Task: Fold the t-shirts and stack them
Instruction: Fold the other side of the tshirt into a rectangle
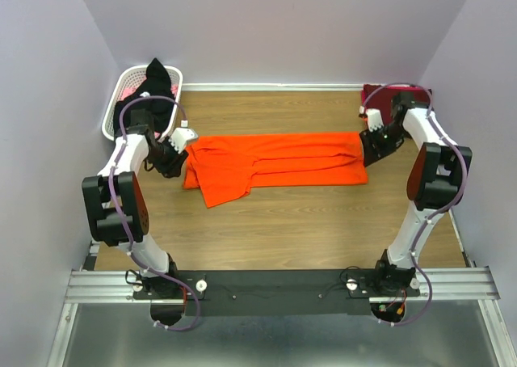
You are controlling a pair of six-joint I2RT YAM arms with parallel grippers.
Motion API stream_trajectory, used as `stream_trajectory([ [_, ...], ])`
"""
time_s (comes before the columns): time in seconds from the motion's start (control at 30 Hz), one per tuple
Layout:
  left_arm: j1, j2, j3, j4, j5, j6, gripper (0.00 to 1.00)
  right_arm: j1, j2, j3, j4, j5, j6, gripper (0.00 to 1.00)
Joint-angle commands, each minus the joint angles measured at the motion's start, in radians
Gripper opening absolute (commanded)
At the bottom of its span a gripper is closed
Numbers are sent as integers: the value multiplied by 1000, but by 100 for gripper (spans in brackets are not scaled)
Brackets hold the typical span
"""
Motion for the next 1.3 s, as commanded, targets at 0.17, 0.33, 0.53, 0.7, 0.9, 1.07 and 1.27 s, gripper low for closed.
stream_trajectory([
  [0.17, 9, 37, -119, 36, 176, -87, 51, -16, 16, -115, -21, -181, 135, 57],
  [0.33, 9, 89, -139, 74, 187, -110, 50, -18, 56, -149, 25, -160, 160, 57],
  [0.53, 9, 127, -157, 94, 155, -116, 22, -18, 81, -171, 70, -113, 177, 52],
  [0.7, 9, 130, -180, 114, 122, -133, 1, -18, 82, -200, 93, -56, 172, 35],
  [0.9, 9, 120, -206, 124, 87, -139, 0, -18, 90, -235, 122, 19, 178, 13],
  [1.07, 11, 95, -229, 114, 66, -127, 0, -18, 69, -286, 128, 68, 171, 6],
  [1.27, 11, 41, -261, 82, 47, -102, 0, -18, -9, -348, 125, 125, 131, 5],
])
